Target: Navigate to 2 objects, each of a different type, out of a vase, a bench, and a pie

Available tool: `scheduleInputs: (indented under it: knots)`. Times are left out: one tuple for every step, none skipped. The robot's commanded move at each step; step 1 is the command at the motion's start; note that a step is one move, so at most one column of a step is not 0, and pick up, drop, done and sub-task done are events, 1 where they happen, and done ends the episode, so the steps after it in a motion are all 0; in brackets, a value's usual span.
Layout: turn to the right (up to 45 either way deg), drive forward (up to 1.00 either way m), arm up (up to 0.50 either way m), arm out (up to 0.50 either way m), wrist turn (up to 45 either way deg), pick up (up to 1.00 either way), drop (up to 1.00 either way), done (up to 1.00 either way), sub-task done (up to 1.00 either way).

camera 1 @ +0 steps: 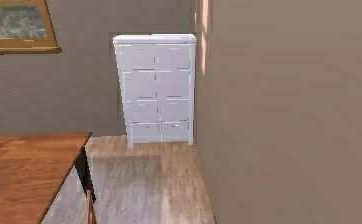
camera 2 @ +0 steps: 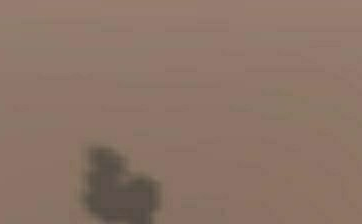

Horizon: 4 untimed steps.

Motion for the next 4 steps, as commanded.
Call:
scheduleInputs:
  knots:
    - [0.0,0.25,0.00,0.00,0.0,0.00,0.00,0.00,0.00]
    - [-6.0,0.00,0.00,0.00,0.0,0.00,0.00,0.00,0.00]
    - [0.0,0.30,0.00,0.00,0.0,0.00,0.00,0.00,0.00]
    - [0.0,0.15,0.00,0.00,0.0,0.00,0.00,0.00,0.00]
